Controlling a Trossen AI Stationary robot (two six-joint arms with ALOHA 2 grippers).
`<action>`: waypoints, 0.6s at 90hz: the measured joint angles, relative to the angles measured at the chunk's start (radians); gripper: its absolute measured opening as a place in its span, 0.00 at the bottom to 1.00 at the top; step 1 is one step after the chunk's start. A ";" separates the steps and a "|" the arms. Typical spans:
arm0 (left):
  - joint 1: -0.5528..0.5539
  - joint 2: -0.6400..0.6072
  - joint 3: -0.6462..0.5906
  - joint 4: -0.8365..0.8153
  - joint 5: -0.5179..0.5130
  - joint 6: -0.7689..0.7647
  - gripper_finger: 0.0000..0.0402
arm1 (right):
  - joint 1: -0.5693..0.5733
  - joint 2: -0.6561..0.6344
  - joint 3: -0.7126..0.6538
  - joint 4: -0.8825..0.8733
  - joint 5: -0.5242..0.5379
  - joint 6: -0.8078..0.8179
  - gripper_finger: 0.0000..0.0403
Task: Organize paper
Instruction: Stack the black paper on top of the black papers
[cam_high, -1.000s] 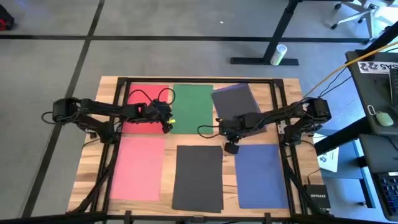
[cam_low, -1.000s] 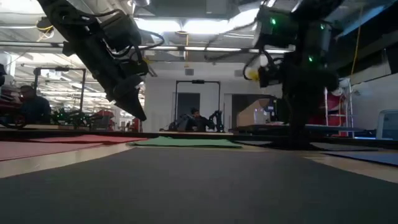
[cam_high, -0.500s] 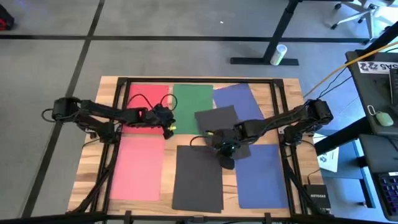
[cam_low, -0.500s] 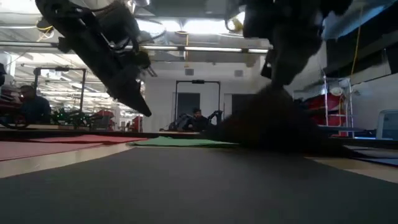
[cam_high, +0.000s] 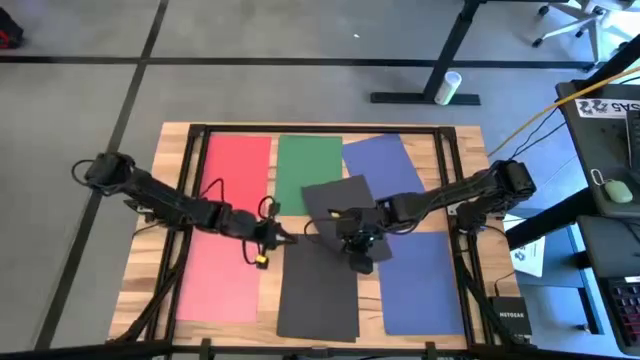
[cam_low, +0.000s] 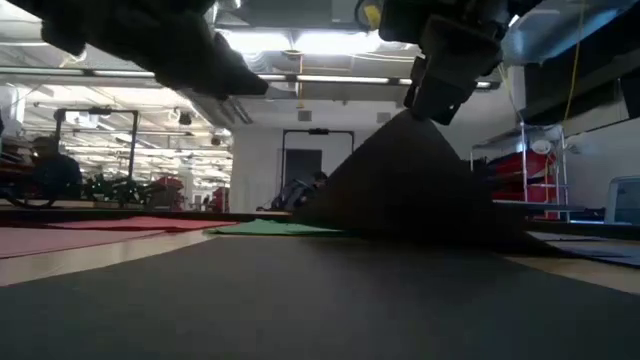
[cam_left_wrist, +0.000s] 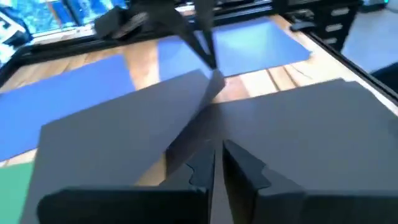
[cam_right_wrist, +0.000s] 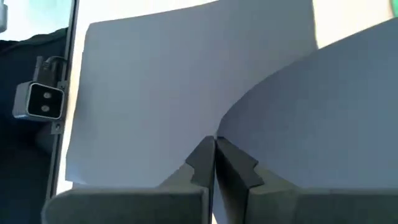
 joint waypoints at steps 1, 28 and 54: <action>-0.002 0.006 0.004 0.000 -0.004 0.003 0.05 | 0.000 0.000 0.000 0.002 0.002 0.000 0.00; -0.007 0.217 0.178 -0.019 -0.084 0.148 0.16 | 0.000 -0.001 0.001 0.045 0.004 0.000 0.00; 0.022 0.312 0.262 -0.032 -0.078 0.153 0.24 | 0.000 -0.002 0.001 0.057 0.003 0.000 0.00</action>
